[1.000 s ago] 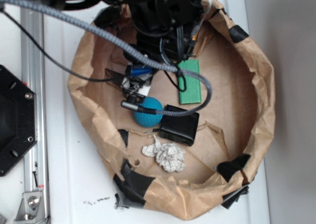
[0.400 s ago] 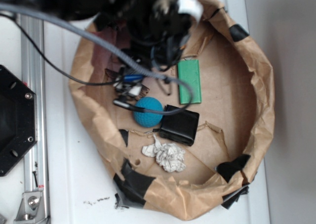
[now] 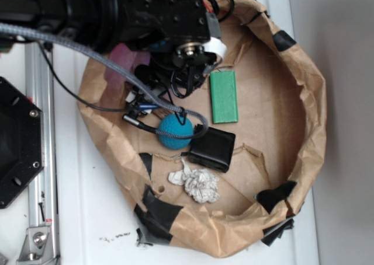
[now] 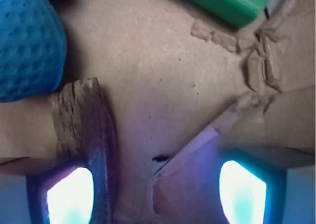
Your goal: Grab the wood chip.
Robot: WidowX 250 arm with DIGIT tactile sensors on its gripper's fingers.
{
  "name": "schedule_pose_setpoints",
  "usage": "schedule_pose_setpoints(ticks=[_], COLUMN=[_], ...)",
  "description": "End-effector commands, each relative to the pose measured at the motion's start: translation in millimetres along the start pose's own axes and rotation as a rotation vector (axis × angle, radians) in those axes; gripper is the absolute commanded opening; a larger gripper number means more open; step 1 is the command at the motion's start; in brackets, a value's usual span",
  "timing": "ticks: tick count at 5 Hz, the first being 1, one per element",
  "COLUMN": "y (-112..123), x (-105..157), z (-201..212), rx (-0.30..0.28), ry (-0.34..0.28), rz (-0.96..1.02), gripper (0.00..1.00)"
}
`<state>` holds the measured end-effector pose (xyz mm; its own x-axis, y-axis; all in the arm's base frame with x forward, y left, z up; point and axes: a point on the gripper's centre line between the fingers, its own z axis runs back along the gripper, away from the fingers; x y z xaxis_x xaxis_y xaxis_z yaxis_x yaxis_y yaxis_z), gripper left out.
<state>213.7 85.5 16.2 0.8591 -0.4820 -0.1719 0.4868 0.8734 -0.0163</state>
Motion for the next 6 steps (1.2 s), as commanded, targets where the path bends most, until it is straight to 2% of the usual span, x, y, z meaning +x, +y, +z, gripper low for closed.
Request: schedule_pose_setpoints(ticks=[1,2,3,4,5,6], y=[1.9,-4.8,-17.7,-30.3,-39.6,-42.1], x=[-8.8,-3.1,12.9,28.0,43.1,48.6], z=[-7.7,24.9,68.3,105.8,147.0,156.4], rx=[-0.004,0.037,0.066,0.064,0.002,-0.023], ry=[-0.01,-0.059,-0.151,-0.222,-0.28,-0.225], rz=[0.062,0.089,0.095,0.097,0.162,0.225], gripper=[0.0,0.0,0.0,0.0,0.0,0.0])
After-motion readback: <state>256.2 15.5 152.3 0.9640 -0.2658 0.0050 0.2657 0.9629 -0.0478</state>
